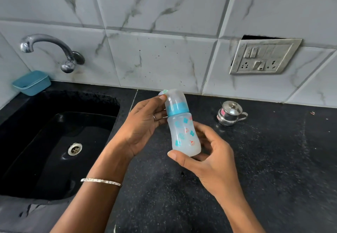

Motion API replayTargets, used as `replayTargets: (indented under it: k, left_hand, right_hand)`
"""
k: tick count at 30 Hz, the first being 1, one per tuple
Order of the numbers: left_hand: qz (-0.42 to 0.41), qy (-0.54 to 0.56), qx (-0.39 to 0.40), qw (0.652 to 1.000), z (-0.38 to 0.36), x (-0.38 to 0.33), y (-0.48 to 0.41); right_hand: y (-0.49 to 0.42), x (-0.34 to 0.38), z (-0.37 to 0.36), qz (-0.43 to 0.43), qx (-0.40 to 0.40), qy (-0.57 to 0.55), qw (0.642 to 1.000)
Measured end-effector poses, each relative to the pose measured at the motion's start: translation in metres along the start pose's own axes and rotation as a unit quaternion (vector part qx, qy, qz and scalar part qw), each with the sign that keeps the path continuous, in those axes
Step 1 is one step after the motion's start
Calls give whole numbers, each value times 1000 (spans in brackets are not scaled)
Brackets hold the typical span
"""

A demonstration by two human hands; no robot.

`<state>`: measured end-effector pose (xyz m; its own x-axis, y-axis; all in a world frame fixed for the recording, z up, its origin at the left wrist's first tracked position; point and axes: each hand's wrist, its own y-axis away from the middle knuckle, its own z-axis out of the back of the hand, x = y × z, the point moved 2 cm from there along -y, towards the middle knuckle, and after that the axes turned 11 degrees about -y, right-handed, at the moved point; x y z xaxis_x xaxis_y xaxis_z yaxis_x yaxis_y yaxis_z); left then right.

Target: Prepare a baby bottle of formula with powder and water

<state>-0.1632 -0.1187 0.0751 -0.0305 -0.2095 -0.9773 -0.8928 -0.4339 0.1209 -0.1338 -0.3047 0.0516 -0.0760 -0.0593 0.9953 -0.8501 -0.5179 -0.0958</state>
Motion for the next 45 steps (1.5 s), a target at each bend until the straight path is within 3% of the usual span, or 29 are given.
replayTargets:
  k: [4,7,12,15,17,21,26,33,45]
  left_hand:
    - [17,-25,14,999,11,8,-20]
    - [30,-79,50,995,15,19,-34]
    - [24,-308,34,950,28,49,-59]
    - [37,-349,10,936,39,66,-71]
    - [46,-344,-5,938,45,75,-80]
    - [49,-357,-37,932,55,88,-97]
    - [47,-381,-46,922,60,104,-110]
    - [65,-385,-35,920,62,122,-118]
    - [77,-383,-27,920,61,132,-126]
  right_hand:
    - [-13,-16,-10,-17,-16,62,998]
    - [-24,-30,-15,-101,-8,58,993]
    - [-46,-67,-15,-274,-46,-125,952]
    - [-66,-89,-6,-305,-118,-202,923]
    - [-85,-106,4,-302,-156,-213,916]
    - [-128,-131,23,-255,-229,-134,930]
    - [-179,-143,34,-171,-281,58,943]
    - [-226,-162,30,-116,-249,213,938]
    - [-239,-180,32,-142,-194,283,929]
